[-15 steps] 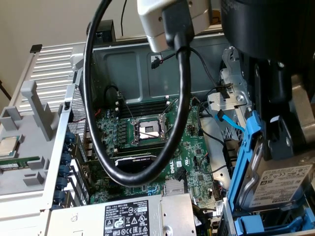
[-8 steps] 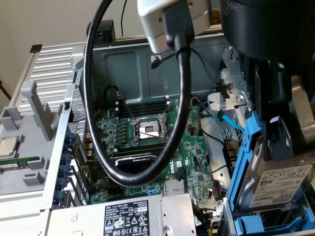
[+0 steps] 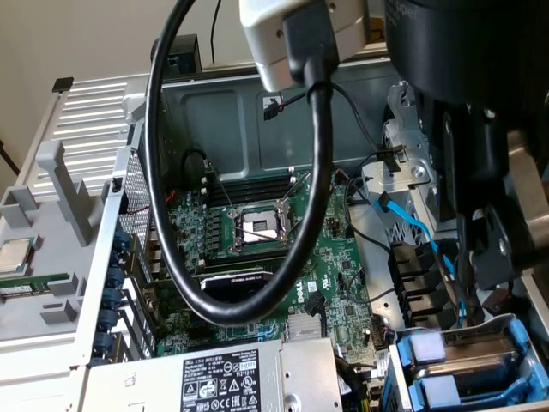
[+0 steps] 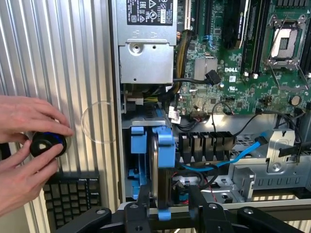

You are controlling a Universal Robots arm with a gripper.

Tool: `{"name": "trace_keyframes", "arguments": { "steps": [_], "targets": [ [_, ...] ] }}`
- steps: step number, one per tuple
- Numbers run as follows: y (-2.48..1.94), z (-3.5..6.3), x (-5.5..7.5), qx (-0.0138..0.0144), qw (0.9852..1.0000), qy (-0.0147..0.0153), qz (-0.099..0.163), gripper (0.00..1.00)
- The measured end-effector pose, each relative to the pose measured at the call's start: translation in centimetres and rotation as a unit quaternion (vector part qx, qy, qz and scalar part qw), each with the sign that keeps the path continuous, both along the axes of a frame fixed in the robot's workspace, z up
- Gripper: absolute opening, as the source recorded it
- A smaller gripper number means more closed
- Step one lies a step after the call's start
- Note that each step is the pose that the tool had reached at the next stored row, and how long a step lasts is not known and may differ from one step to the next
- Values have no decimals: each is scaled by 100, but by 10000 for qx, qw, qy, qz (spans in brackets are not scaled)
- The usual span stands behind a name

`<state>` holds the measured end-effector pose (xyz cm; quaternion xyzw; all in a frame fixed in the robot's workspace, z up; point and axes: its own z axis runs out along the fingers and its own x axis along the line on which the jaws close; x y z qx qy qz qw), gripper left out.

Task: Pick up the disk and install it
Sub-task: 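Insert the disk into the insertion slot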

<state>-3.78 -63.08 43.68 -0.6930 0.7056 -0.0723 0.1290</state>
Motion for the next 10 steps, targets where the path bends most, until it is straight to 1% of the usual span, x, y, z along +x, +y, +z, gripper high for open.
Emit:
{"name": "trace_keyframes", "arguments": {
  "steps": [10],
  "targets": [
    [0,0,0,2,10000,0,0,45]
  ]
}}
